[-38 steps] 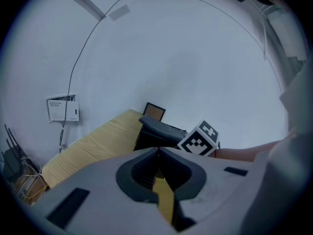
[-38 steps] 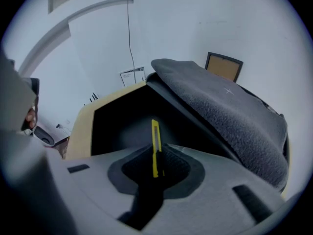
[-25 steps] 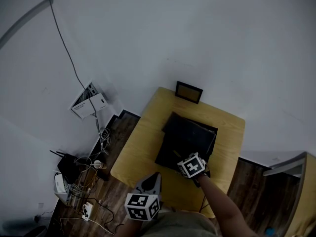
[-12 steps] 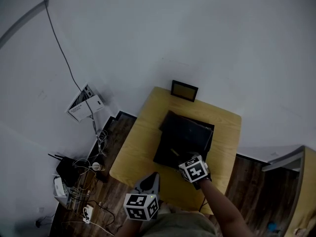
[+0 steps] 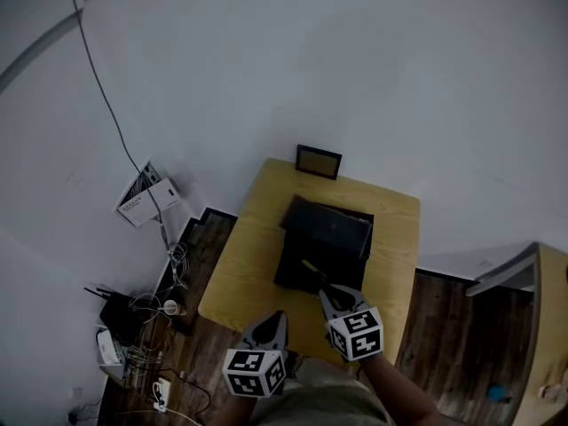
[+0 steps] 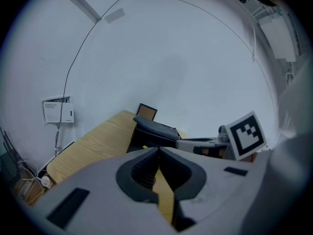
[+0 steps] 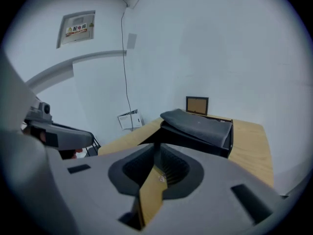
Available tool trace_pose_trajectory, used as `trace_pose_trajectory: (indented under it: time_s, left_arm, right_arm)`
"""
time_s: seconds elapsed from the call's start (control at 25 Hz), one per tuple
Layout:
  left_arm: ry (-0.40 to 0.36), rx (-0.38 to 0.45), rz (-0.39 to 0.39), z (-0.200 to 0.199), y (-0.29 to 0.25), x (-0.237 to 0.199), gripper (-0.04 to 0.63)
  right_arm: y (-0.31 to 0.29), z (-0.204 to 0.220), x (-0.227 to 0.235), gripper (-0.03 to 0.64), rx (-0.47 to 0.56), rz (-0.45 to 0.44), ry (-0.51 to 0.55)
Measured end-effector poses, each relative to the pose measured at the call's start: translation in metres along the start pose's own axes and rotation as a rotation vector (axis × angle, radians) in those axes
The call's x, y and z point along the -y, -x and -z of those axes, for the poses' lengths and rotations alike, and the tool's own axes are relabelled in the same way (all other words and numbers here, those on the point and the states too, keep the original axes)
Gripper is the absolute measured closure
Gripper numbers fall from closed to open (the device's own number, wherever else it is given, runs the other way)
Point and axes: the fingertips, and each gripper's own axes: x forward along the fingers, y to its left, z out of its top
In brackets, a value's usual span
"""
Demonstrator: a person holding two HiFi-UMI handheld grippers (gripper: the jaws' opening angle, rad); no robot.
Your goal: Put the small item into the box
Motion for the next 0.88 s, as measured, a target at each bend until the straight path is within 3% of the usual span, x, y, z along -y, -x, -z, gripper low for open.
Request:
trace_pose_trajectory:
  time_s: [0.36, 0.88]
  left_arm:
    - [-0.023, 0.012, 0.047, 0.016, 0.046, 0.007, 0.592]
    - [-0.061, 0.033, 0.091, 0.049, 0.121, 0.02, 0.592]
  right_arm:
    - [0.068, -0.012, -0.062, 0.594, 0.146, -0.008, -0.063]
    - [0.138, 0.023, -0.131, 0.604, 0.198, 0.028, -0.059]
